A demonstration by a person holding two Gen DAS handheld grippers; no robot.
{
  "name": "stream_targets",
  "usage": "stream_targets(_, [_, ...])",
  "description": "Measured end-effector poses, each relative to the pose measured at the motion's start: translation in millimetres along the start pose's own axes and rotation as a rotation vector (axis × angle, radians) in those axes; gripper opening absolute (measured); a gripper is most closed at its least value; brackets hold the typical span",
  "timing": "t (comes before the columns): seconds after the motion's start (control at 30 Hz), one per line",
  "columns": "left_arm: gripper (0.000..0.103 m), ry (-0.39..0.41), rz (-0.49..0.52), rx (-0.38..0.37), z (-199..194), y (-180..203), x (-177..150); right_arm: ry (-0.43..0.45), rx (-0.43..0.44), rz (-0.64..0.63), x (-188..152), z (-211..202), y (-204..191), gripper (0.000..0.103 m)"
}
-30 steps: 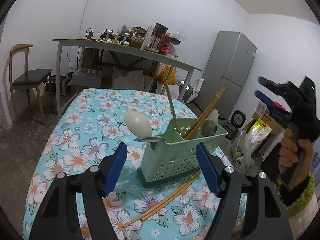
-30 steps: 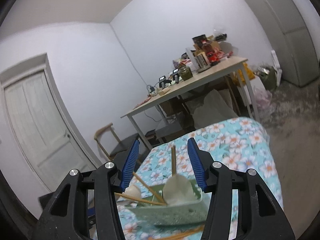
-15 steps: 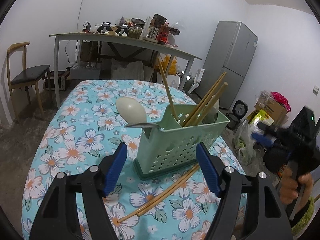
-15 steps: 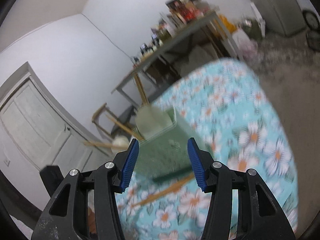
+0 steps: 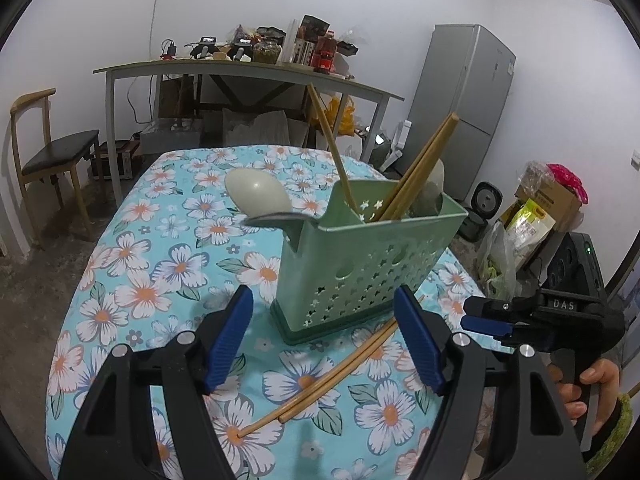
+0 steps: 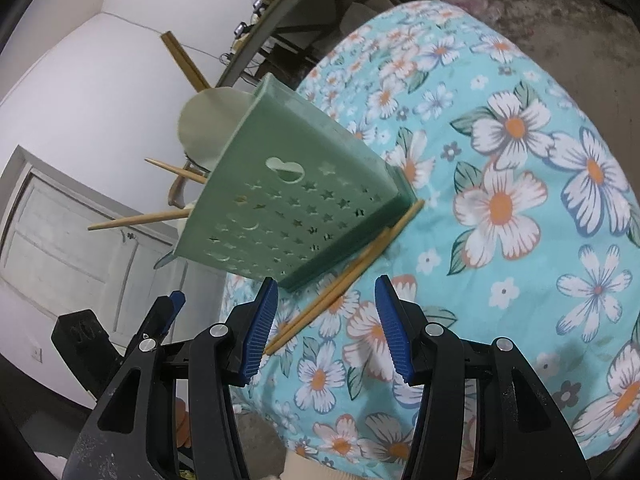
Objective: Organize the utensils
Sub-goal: 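Move the right tool down to the remaining chopsticks on the quilt, then grasp a chopstick with the left tool and lift it upright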
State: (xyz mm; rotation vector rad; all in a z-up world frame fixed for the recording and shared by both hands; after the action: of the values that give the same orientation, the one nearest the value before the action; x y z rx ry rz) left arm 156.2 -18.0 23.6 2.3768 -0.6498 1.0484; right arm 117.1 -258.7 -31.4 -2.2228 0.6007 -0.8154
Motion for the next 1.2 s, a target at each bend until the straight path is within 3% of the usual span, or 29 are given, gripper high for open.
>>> stream_targets(0.43, [0.070, -0.053, 0.009, 0.025, 17, -7, -16, -0.038, 0.005, 0.039, 0, 11, 10, 0.050])
stream_targets(0.63, [0.070, -0.073, 0.059, 0.024, 27, -4, -25, -0.036, 0.003, 0.056, 2, 13, 15, 0.050])
stream_targets(0.97, [0.041, -0.167, 0.309, -0.048, 58, 32, -55, -0.019, -0.013, 0.085, 6, 2, 30, 0.050])
stream_targets(1.2, [0.020, -0.201, 0.485, 0.010, 86, 53, -65, -0.011, -0.021, 0.094, 7, -4, 36, 0.050])
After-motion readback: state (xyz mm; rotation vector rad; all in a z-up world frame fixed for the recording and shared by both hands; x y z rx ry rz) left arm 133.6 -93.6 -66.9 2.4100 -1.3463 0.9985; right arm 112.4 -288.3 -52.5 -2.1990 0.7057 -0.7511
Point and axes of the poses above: each gripper's, at about its wrist camera, not at the fingertips, and z roughly the way its jaws point, y to its right, x to its top, the point moved 1 cm from there along z, roughly the way its jaws point, and after that the axes turned 3 degrees about -y, right-handed, at the moved point
